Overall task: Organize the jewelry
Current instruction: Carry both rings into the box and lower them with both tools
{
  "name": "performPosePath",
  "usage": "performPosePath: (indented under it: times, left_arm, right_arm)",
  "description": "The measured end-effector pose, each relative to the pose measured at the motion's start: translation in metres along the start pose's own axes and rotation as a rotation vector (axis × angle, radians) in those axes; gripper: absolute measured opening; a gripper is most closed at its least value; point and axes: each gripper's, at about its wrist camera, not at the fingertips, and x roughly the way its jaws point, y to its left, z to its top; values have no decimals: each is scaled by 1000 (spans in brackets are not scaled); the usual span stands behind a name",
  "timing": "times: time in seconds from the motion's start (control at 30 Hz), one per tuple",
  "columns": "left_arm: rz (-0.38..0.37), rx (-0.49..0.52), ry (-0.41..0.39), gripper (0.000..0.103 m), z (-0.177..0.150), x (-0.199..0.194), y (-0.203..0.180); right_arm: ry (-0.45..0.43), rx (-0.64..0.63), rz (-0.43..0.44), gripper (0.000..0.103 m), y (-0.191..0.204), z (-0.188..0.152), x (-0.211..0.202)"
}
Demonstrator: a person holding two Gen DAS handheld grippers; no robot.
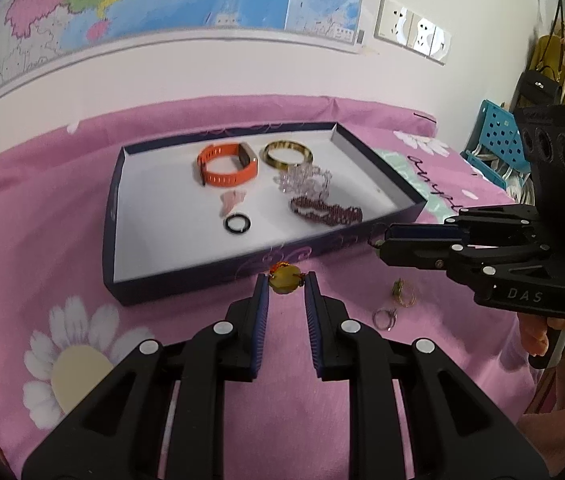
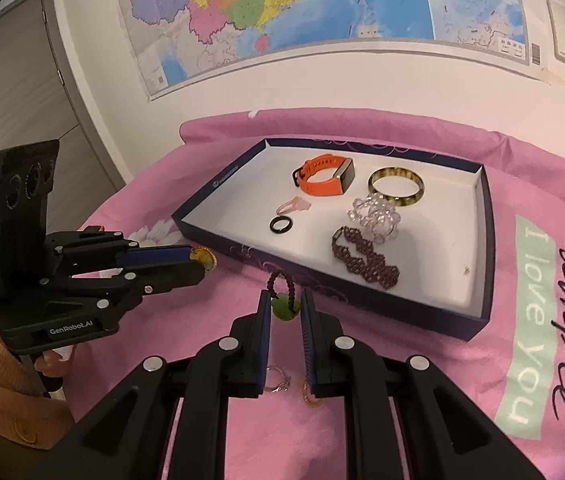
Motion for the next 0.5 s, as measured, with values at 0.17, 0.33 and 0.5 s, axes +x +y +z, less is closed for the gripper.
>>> performPosePath:
  times: [0.17,0.33,0.5]
  left_arm:
    - [6,9,-19,19,8,-2,-1]
    - [21,15,-34,19,17,1,0]
    - [31,9,-41,19,28,9,4]
  right_arm:
    - [-13,-3,-8,13,-4,5,-2]
    - [-22,1,-20,13,-12,13,-1]
    - [-31,0,-43,13,-19,23,5]
